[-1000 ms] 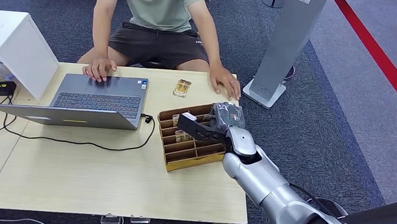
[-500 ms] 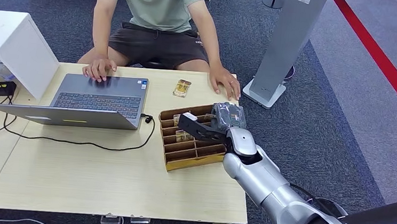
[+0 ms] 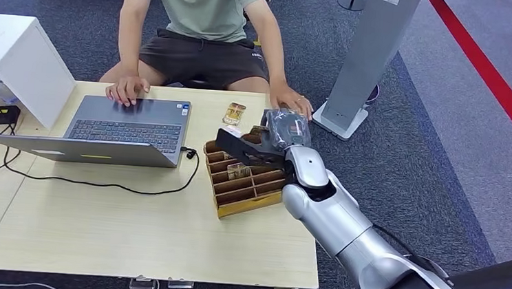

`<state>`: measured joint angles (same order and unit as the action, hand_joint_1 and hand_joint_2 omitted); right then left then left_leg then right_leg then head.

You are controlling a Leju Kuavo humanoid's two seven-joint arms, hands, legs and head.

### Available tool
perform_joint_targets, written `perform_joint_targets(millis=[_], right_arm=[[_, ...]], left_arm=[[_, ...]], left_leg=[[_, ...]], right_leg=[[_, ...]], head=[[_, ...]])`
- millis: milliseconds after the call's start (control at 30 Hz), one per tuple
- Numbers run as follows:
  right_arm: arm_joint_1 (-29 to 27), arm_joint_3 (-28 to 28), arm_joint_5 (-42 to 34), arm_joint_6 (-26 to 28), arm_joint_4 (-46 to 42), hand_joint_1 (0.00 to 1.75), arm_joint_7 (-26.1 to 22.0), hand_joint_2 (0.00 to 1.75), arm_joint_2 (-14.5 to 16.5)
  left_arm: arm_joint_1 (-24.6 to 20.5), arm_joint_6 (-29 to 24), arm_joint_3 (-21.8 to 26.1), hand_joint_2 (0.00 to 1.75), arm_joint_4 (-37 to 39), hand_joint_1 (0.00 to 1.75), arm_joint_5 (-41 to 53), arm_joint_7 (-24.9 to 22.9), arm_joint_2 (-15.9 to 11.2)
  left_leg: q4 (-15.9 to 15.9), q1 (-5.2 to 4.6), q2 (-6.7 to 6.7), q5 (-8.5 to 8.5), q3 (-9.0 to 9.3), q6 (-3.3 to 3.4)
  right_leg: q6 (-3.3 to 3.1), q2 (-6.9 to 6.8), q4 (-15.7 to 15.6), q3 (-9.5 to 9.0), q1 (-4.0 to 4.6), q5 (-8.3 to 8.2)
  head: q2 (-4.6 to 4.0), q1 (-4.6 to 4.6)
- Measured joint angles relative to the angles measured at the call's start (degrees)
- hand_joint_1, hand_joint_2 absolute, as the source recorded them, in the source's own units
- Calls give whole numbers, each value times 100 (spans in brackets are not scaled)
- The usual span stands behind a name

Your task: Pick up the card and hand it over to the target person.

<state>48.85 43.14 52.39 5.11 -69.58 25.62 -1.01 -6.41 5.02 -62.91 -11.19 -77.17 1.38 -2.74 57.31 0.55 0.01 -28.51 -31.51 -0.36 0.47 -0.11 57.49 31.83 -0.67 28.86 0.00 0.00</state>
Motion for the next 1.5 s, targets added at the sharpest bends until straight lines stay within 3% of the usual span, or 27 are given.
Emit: perform_joint_targets(millis=[167, 367, 567, 767, 1067, 1200, 1500], right_arm=[[218, 47, -261, 174, 837, 157, -162, 175, 169], [930, 282, -645, 492, 3223, 157, -803, 175, 1042], [1349, 510, -586, 699, 4464, 157, -993, 175, 1683], [1398, 662, -504, 664, 4925, 157, -962, 175, 1818], [1361, 644, -525, 754, 4931, 157, -876, 175, 1430], [1353, 634, -517, 790, 4869, 0, -844, 175, 1359], [1406, 617, -497, 859, 4578, 0, -828, 175, 1235]], left_arm=[[-9, 9, -71, 0, 6, 0, 63, 7, 26], [-78, 11, -222, 0, 10, 0, 169, -50, -10], [-114, 12, -252, 0, 21, 0, 168, -95, -4], [-41, 36, -242, 0, 31, 0, 127, -73, 31], [-176, 97, -400, 0, 26, 0, 211, -228, 48], [-239, 164, -445, 0, 31, 0, 237, -279, 33], [-187, 102, -393, 0, 38, 0, 165, -169, 21]], left_leg=[[-7, 1, -6, 1, 11, 1], [-13, -1, 16, 2, 20, -2], [-15, 0, 18, 1, 22, -4], [-20, 1, 11, 2, 26, -2], [-18, 3, -23, 9, 17, -1], [-9, 3, -28, 6, 11, -1], [-8, 3, -20, 5, 10, 0]], right_leg=[[2, -6, -10, -15, 1, 0], [-1, 17, -9, -16, -1, -6], [-2, 18, -6, -17, -1, -4], [0, 11, -12, -26, 0, -3], [0, -24, -18, -31, 3, -2], [1, -29, -12, -23, 3, 2], [1, -19, -11, -18, 3, 0]], head=[[0, 0], [0, 0], [0, 0], [0, 0], [0, 0], [0, 0], [0, 0]])
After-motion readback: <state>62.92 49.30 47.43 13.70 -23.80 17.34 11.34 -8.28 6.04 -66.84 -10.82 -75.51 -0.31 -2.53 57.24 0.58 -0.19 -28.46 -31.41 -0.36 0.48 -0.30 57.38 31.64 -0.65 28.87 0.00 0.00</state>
